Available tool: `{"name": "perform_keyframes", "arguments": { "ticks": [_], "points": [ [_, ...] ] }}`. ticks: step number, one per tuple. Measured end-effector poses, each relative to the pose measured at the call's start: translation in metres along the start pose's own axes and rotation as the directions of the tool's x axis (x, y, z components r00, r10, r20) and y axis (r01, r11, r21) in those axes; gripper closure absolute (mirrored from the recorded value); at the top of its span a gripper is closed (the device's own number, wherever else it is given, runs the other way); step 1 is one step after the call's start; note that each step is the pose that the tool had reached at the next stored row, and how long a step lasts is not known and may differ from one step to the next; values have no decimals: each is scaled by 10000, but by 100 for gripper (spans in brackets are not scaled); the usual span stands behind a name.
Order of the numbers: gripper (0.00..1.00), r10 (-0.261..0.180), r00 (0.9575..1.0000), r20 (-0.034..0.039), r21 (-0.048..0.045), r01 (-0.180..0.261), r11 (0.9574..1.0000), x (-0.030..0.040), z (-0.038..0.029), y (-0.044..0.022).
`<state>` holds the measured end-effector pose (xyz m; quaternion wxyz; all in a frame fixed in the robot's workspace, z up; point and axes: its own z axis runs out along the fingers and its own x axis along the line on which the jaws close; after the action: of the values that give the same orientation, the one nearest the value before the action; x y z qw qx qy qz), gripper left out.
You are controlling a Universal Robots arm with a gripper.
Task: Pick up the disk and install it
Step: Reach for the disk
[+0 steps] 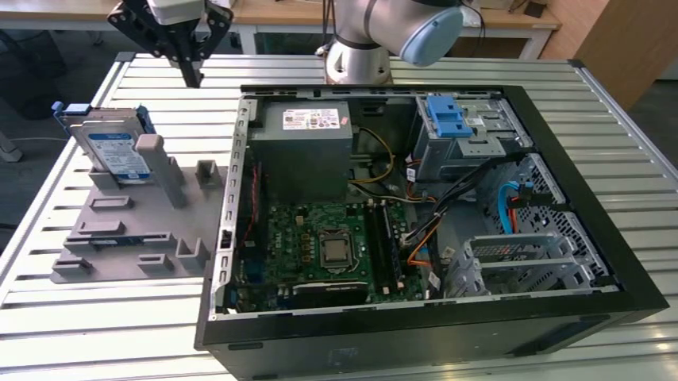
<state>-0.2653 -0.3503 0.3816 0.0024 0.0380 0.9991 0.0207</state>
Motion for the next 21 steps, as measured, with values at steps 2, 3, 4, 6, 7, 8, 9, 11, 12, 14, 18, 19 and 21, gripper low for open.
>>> {"name": "perform_keyframes", "arguments": {
  "ticks": [2,3,4,6,7,8,9,11,12,14,18,19,21],
  "points": [
    [89,0,10000,0,0,0,10000,20,2,3],
    [89,1,10000,0,0,-1,10000,29,2,5],
    [89,1,10000,0,0,-1,10000,39,3,6],
    [89,1,10000,0,0,-1,10000,57,5,9],
    [89,1,10000,1,-1,-1,10000,66,5,9],
    [89,1,10000,0,0,-1,10000,75,6,10],
    [89,1,10000,1,-1,-1,10000,85,7,11],
    [89,1,10000,0,0,-1,10000,105,8,12],
    [89,1,10000,1,0,-1,10000,115,8,13],
    [89,1,10000,0,0,-1,10000,134,9,13],
    [89,0,10000,0,0,0,10000,175,12,11],
    [89,0,10000,0,0,0,10000,188,13,10],
    [89,0,10000,-2,0,0,10000,208,15,8]
  ]
}}
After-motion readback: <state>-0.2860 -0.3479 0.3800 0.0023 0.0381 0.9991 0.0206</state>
